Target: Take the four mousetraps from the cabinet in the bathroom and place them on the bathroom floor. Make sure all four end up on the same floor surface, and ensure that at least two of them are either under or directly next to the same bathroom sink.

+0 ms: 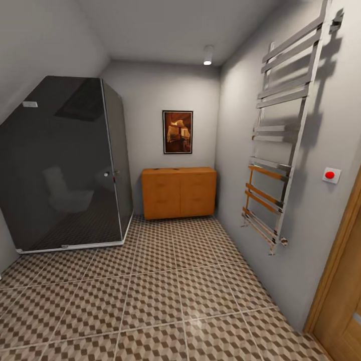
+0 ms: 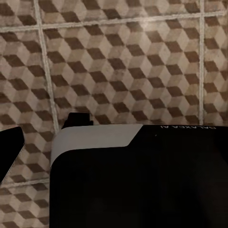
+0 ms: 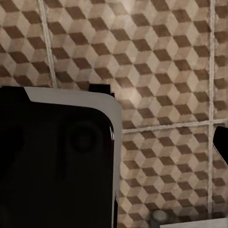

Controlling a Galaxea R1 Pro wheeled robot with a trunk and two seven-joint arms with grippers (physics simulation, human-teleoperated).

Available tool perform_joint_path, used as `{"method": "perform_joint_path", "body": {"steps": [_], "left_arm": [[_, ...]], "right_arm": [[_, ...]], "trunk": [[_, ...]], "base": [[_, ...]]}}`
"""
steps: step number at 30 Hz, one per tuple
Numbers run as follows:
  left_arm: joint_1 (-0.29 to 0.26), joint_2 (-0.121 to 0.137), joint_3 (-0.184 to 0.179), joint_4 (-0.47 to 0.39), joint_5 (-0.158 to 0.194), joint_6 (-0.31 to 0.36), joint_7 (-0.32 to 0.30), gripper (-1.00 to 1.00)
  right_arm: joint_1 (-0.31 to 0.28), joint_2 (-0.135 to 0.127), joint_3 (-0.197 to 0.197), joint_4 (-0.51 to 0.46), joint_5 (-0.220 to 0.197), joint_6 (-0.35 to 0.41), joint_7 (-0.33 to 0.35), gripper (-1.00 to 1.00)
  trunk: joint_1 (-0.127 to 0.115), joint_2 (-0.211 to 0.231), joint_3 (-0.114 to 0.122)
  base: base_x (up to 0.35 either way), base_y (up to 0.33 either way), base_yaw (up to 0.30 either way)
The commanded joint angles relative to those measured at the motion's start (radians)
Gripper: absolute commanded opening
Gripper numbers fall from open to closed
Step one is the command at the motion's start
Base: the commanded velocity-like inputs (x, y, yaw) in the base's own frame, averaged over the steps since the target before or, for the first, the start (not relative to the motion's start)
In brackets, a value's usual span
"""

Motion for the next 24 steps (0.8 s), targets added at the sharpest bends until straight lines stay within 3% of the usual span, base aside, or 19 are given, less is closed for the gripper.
{"method": "perform_joint_path", "body": {"steps": [1,24], "left_arm": [[-0.001,0.000,-0.006,0.000,0.011,0.003,-0.002,1.00],[-0.001,0.000,-0.006,0.000,0.012,0.004,0.000,1.00]], "right_arm": [[-0.001,-0.001,-0.009,0.003,0.008,-0.006,0.002,1.00],[-0.001,-0.002,-0.008,0.003,0.005,-0.006,0.002,1.00]], "trunk": [[0.001,-0.001,-0.001],[0.001,-0.001,-0.001]], "base": [[0.322,0.000,0.003],[0.324,0.000,0.001]]}}
